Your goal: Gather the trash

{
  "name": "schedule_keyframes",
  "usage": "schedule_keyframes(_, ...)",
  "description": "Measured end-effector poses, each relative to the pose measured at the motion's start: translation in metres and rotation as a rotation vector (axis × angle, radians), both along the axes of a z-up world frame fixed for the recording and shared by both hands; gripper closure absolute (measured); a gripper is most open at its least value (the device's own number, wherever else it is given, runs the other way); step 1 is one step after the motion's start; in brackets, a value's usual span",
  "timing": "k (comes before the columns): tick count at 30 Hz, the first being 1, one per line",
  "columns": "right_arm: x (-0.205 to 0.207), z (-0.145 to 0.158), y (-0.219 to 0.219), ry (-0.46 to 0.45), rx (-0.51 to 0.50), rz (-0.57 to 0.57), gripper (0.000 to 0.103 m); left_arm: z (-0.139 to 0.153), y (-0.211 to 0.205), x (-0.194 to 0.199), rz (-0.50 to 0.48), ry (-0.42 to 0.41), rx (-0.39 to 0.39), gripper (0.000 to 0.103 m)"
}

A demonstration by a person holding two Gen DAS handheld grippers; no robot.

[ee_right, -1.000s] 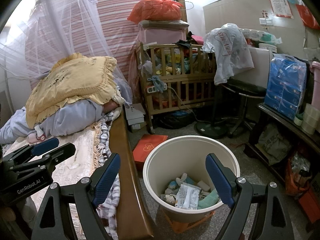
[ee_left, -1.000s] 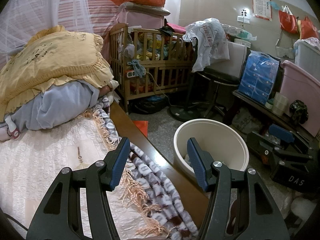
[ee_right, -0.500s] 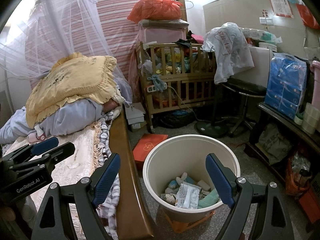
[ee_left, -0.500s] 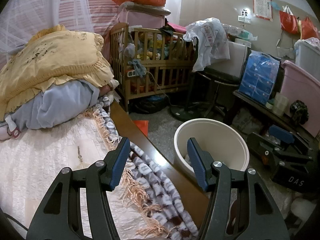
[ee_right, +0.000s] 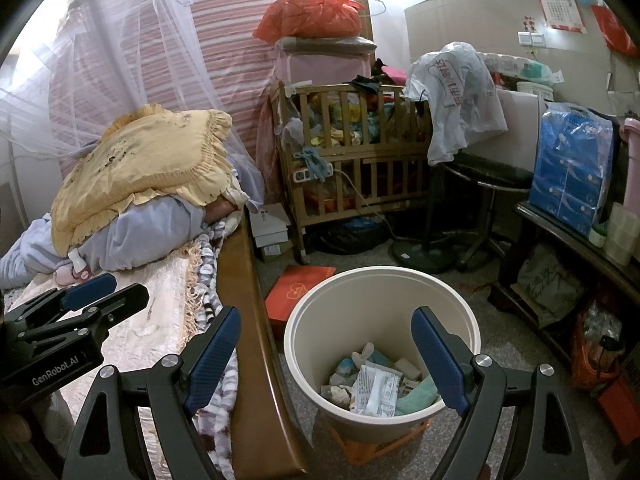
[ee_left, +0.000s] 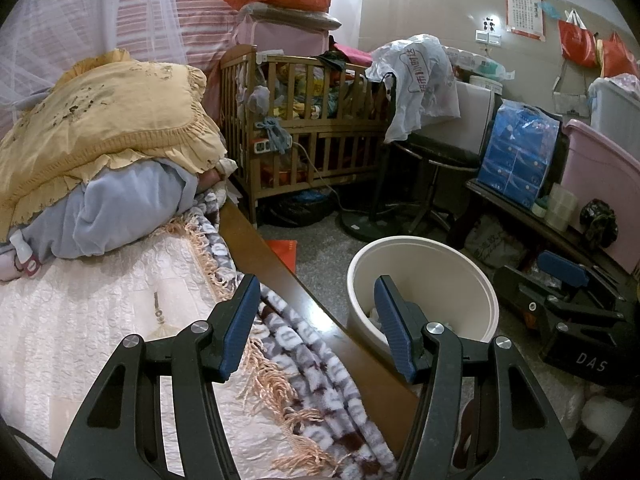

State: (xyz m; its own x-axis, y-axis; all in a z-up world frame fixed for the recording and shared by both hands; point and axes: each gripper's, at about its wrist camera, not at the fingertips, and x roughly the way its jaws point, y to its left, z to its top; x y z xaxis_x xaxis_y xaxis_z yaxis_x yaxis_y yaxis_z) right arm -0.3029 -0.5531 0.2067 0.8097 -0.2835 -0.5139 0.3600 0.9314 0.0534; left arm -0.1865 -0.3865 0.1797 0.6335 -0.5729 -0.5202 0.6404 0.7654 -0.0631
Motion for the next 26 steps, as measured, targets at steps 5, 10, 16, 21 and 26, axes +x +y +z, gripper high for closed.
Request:
schedule_keyframes(5, 0.0004, 0.0002, -0.0006, 0.001, 0.000, 0.000, 0.018, -0.0015, -0.0019, -0.0003, 0.000, 0.002, 0.001, 0.045)
schedule_keyframes(10, 0.0013, 0.0005, -0.0018, 0.002, 0.001, 0.001, 0.018, -0.0030, -0.0058, -0.0004, 0.000, 0.003, 0.002, 0.045)
schedule_keyframes(16, 0.0014, 0.0005, -0.0021, 0.002, 0.002, 0.001, 0.017, -0.0039, -0.0092, -0.0010, -0.005, 0.011, 0.003, 0.045)
schedule_keyframes(21, 0.0016, 0.0010, -0.0018, 0.003, 0.002, 0.001, 0.017, -0.0033, -0.0091, -0.0016, -0.011, 0.008, -0.001, 0.045)
schedule_keyframes(26, -0.0015, -0.0024, 0.0009, 0.009, -0.003, 0.008, 0.017, 0.0025, -0.0031, -0.0048, -0.013, 0.004, 0.000, 0.045)
